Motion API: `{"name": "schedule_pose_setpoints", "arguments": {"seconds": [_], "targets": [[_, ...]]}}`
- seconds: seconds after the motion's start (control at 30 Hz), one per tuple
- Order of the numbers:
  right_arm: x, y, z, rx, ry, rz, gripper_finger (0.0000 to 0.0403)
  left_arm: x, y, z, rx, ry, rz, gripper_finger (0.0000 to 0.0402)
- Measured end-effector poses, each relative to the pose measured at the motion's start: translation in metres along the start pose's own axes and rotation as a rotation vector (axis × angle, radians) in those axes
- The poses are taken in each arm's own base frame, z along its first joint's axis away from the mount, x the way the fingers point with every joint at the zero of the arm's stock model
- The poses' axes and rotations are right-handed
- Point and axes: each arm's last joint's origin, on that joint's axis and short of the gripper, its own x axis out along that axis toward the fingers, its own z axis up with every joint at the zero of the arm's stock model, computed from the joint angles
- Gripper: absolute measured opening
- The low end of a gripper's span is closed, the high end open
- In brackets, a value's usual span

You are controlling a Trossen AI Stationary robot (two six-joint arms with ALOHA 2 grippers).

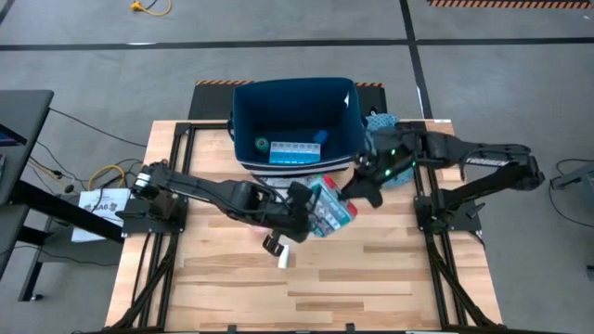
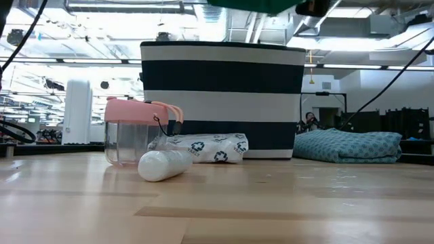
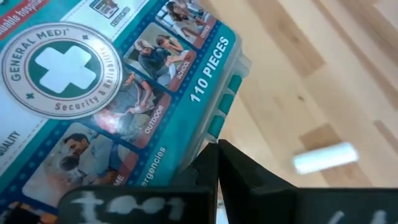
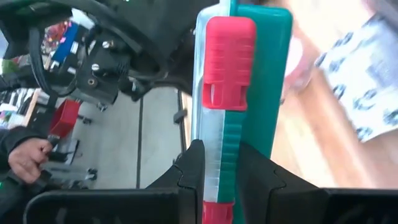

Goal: Pick & place medical supplies in basket/bin
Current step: Put the first aid kit into the blue bin

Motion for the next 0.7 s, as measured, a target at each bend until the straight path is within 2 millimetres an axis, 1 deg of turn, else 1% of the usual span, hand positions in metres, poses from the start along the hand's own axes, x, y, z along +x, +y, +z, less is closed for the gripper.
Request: {"name": "schedule_pose_setpoints", "arguments": {"seconds": [0.17,0.33,0.5,0.7], "targets": [[-0.022,0.001,0.018,-0.038,-0.070,-0.023,0.0056,-0.009,0.011,-0.003,-0.009,-0.018,0.045,0.0000],[-0.035,-0.003,0.032,-0.065,-0.128,-0.059,0.0056,-0.011,0.021,-0.009,0.009,-0.004,0.069,0.0000],[-0.042,-0.013,0.044,-0.081,-0.167,-0.097,0.0056,-0.015,0.037,-0.015,0.025,0.012,0.090,0.0000],[-0.051,-0.023,0.067,-0.109,-0.194,-0.096,0.0054,-0.031,0.058,-0.018,0.020,0.006,0.128,0.0000]]}}
